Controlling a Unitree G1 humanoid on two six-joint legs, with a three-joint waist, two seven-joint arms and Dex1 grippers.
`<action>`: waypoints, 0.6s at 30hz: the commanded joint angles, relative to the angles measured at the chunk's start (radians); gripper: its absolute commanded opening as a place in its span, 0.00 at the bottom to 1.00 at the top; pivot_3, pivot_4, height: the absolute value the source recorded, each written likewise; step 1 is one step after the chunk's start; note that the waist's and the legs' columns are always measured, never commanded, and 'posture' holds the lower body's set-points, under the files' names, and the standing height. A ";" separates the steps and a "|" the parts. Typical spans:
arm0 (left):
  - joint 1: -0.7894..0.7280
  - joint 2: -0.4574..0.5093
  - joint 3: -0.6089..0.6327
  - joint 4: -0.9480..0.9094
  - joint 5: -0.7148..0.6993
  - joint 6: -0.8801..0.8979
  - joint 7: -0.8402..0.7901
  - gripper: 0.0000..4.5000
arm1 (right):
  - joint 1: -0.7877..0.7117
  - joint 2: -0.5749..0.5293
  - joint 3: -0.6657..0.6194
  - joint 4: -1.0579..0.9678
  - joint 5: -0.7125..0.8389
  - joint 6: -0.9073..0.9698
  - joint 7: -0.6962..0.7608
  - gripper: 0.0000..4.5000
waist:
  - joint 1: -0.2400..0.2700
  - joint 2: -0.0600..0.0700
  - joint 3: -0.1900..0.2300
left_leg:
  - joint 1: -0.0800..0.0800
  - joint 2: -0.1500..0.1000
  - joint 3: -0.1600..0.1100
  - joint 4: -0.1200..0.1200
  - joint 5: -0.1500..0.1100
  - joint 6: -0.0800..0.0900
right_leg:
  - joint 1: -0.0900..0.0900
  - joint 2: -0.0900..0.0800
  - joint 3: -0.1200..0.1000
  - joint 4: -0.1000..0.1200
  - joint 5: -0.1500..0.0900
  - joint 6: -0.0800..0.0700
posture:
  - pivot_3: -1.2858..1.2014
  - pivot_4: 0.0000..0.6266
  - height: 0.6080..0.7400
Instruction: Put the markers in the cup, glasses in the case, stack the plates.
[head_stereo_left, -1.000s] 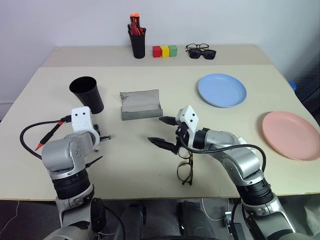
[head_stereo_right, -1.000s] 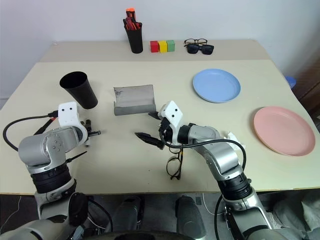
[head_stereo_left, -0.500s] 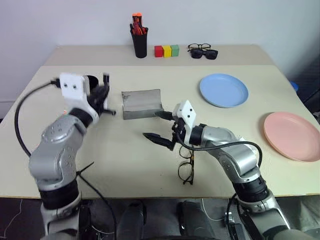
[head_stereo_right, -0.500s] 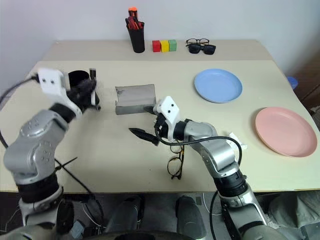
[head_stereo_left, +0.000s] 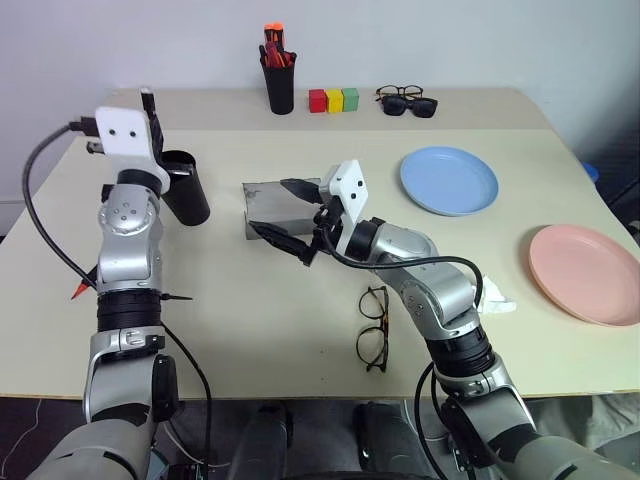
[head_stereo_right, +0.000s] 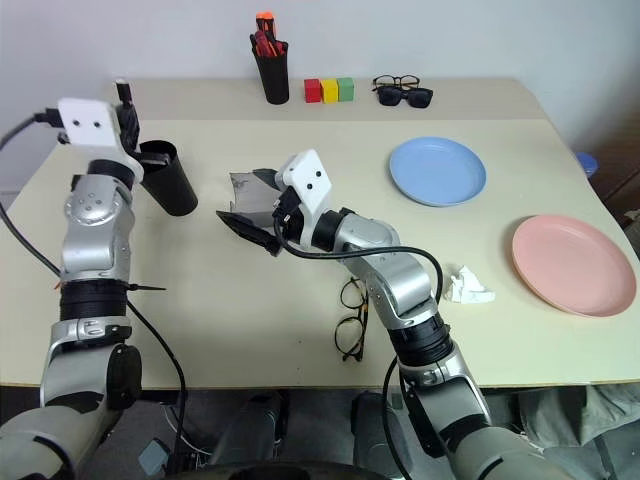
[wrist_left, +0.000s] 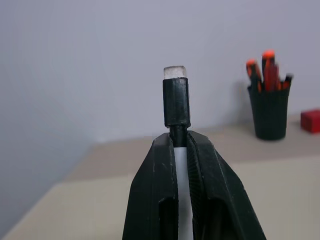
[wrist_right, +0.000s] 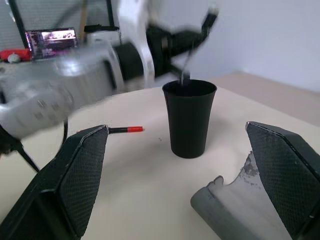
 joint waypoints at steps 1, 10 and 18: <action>-0.044 -0.002 0.016 0.063 -0.027 -0.090 -0.001 0.01 | 0.021 0.007 0.015 -0.062 0.004 -0.007 -0.005 1.00 | 0.000 0.000 0.000 | 0.000 0.000 0.000 0.000 0.000 0.000 | 0.000 0.000 0.000 0.000 0.000 0.000 | 0.52 0.24 1.00; -0.019 -0.019 0.012 0.063 -0.048 -0.109 0.022 0.47 | 0.016 -0.006 0.006 -0.056 -0.002 -0.014 -0.008 1.00 | -0.003 0.000 0.000 | 0.000 0.000 0.000 0.001 0.000 0.000 | 0.000 0.000 0.000 0.002 0.000 0.000 | 0.52 0.24 1.00; 0.021 0.003 0.148 -0.184 -0.169 -0.046 0.094 0.57 | 0.022 -0.011 0.019 -0.063 -0.002 -0.005 0.004 1.00 | -0.006 0.000 0.000 | 0.000 0.000 0.000 0.001 0.000 0.000 | -0.002 0.000 0.001 0.005 0.000 0.000 | 0.52 0.24 1.00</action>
